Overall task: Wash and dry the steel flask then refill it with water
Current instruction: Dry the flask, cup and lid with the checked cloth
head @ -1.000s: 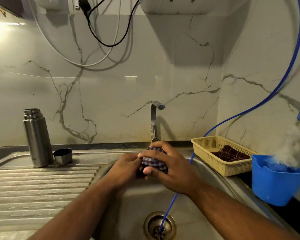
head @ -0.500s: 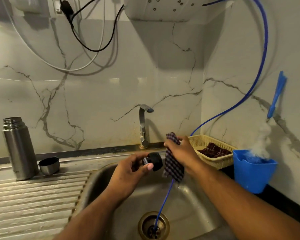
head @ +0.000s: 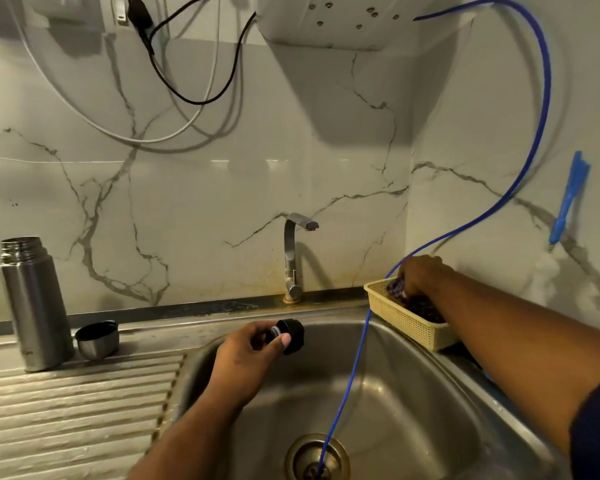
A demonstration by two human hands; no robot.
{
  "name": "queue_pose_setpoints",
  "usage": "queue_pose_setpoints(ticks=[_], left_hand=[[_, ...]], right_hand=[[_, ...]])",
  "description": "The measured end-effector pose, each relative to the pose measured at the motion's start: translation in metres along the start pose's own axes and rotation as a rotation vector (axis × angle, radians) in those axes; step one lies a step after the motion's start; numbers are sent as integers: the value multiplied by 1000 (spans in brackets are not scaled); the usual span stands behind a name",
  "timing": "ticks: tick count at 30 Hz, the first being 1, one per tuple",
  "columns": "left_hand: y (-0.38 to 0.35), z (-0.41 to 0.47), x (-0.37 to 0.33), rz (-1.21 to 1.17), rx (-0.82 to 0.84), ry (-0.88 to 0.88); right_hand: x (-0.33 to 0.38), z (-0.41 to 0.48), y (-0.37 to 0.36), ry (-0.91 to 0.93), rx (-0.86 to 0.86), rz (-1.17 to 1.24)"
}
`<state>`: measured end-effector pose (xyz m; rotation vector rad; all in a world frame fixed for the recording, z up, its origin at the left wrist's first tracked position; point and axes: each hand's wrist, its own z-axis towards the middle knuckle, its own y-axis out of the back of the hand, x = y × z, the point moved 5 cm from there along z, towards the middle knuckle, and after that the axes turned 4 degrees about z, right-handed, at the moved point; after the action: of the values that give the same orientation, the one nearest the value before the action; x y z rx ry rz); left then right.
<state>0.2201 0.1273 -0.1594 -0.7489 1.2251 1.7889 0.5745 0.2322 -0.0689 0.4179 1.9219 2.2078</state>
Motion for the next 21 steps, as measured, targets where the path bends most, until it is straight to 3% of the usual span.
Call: queue_pose_setpoints(ticks=[2, 4, 7, 8, 10, 12, 14, 18, 21], left_hand=[[1, 2, 3, -10, -7, 8], [2, 3, 4, -21, -13, 9], [5, 2, 0, -25, -32, -5], [7, 1, -2, -25, -36, -12], [10, -1, -7, -50, -40, -10], [14, -4, -14, -81, -40, -21], [18, -9, -25, -103, -25, -46], [18, -36, -54, -196, 65, -38], [19, -61, -57, -154, 17, 15]], right_hand=[[-5, 4, -7, -65, 40, -1], [2, -5, 7, -58, -73, -24], [38, -36, 33, 140, -276, 12], [55, -50, 34, 257, -257, 120], [96, -88, 25, 542, -59, 322], [131, -139, 8, 796, 126, 335], [150, -177, -6, 918, 125, 359], [145, -206, -12, 778, 18, 491], [120, -213, 11, 688, -14, 498]])
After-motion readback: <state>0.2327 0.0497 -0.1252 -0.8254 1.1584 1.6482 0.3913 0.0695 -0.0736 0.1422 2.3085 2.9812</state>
